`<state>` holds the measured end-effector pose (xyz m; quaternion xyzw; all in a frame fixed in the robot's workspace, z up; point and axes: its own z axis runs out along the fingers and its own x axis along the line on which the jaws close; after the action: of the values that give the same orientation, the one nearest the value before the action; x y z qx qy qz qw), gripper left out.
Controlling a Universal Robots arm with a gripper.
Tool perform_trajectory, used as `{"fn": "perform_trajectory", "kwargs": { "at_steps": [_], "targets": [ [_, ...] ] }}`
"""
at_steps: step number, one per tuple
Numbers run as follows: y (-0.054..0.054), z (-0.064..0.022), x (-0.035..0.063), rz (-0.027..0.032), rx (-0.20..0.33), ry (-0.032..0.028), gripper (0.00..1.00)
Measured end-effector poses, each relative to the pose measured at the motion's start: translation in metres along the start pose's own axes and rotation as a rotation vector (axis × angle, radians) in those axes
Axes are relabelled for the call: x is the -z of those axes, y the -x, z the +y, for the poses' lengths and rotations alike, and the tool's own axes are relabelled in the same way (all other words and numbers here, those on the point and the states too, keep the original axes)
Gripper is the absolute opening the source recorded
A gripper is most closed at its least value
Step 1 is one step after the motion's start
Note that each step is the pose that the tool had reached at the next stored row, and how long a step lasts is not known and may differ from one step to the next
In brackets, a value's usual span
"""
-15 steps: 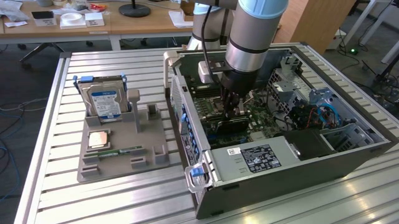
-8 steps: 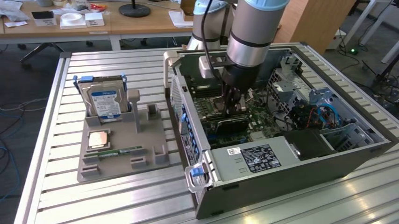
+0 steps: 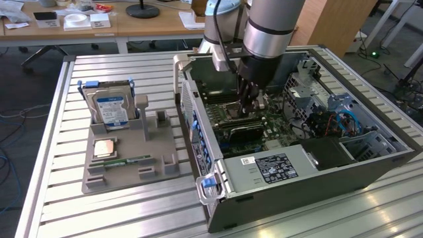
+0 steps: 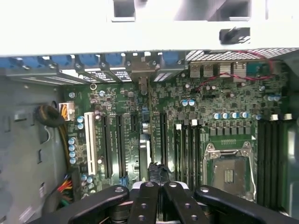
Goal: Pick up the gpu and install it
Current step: 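Press down on the gpu until it lock into place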
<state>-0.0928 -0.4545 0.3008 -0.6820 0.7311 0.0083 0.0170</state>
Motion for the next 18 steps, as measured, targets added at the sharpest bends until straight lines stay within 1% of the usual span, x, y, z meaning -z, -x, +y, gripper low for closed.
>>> {"fn": "perform_trajectory", "kwargs": {
  "at_steps": [5, 7, 15, 18],
  "targets": [
    [0.001, -0.0002, 0.0154, 0.0001, 0.000, 0.0000, 0.11],
    [0.001, -0.0002, 0.0193, 0.0001, 0.000, 0.0001, 0.11],
    [0.001, -0.0002, 0.0201, 0.0002, 0.000, 0.0001, 0.11],
    [0.001, -0.0003, 0.0280, 0.0001, 0.000, -0.0001, 0.11]
  ]
}}
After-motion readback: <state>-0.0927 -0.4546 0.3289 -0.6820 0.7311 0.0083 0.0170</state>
